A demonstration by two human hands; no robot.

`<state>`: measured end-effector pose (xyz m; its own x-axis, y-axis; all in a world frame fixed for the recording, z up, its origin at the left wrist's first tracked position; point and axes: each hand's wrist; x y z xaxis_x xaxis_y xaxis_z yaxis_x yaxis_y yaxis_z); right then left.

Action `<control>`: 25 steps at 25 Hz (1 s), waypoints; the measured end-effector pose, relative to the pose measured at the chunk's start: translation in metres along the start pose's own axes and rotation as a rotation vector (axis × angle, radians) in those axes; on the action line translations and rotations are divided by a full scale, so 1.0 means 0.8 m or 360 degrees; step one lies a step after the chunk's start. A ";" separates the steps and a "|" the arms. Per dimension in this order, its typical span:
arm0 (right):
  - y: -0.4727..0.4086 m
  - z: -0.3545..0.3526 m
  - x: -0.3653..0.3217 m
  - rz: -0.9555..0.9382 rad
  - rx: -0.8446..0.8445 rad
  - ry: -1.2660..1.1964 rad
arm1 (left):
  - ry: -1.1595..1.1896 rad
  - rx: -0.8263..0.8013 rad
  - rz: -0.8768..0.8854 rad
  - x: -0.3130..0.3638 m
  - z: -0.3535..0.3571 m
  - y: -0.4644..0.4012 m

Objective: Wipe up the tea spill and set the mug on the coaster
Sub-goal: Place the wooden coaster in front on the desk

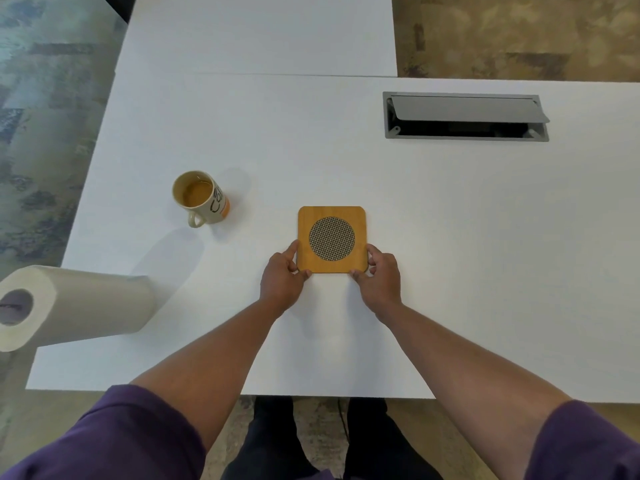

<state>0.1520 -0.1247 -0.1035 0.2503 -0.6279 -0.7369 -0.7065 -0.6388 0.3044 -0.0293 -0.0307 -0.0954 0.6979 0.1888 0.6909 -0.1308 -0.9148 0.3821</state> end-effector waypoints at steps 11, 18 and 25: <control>-0.040 0.007 -0.022 0.0105 -0.0014 0.0177 | -0.0311 -0.0049 -0.0005 0.019 -0.013 -0.036; -0.038 0.007 -0.020 0.0077 0.0009 0.0158 | -0.0317 -0.0044 -0.0010 0.019 -0.014 -0.035; -0.031 0.009 -0.014 0.0031 0.0013 0.0074 | -0.0242 -0.0062 -0.0013 0.012 -0.013 -0.034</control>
<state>0.1619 -0.0986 -0.1068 0.2669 -0.6605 -0.7018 -0.7167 -0.6229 0.3136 -0.0262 0.0000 -0.0927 0.7971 0.1373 0.5880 -0.1499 -0.8983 0.4131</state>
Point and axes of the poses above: each hand's wrist, its own y-axis away from the middle knuckle, its own z-axis out of the palm, x = y × z, and after that the axes turned 10 degrees about x, right-handed
